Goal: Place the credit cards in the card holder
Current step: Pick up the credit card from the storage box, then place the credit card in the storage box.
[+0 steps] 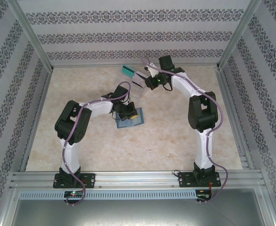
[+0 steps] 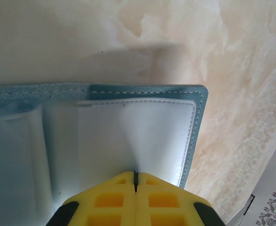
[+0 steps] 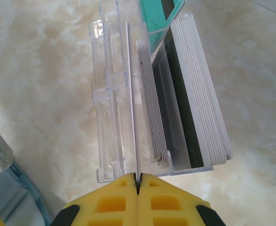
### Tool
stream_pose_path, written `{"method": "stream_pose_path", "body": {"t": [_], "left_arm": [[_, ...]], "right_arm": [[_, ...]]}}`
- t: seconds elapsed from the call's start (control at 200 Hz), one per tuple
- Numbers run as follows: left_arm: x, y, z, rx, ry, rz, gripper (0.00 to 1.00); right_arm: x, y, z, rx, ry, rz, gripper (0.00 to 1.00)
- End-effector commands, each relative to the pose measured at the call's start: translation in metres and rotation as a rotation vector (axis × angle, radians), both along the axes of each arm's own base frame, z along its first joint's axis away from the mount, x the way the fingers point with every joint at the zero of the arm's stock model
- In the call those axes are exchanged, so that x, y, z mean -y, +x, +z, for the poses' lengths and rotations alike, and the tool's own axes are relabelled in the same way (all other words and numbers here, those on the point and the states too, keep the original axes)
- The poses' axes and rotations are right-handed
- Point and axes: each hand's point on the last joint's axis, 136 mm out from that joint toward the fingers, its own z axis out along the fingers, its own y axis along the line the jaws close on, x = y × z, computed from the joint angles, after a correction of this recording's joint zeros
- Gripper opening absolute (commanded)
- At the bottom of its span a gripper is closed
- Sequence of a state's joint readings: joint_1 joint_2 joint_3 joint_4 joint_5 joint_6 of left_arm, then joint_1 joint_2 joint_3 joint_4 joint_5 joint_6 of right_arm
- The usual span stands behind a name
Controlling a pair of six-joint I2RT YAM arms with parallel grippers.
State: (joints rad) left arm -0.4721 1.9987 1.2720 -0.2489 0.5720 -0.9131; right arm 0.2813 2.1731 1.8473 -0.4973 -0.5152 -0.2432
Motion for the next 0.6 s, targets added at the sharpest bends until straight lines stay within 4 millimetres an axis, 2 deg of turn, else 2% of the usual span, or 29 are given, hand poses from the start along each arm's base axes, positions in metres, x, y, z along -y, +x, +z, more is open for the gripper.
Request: {"method": "stream_pose_path", "body": {"t": [0.0, 0.28, 0.49, 0.595], "left_arm": [[0.003, -0.004, -0.002, -0.004, 0.018, -0.030, 0.00], [0.003, -0.004, -0.001, -0.003, 0.018, -0.034, 0.00], [0.004, -0.004, -0.003, -0.006, 0.016, -0.035, 0.00], [0.004, -0.003, -0.002, -0.004, 0.016, -0.035, 0.00]], "right_arm": [[-0.007, -0.007, 0.041, 0.010, 0.115, 0.030, 0.01], [-0.004, -0.006, 0.049, -0.036, 0.231, 0.023, 0.02], [0.002, 0.006, 0.046, -0.019, 0.187, -0.019, 0.01], [0.003, 0.008, 0.037, -0.013, 0.138, -0.024, 0.00]]}}
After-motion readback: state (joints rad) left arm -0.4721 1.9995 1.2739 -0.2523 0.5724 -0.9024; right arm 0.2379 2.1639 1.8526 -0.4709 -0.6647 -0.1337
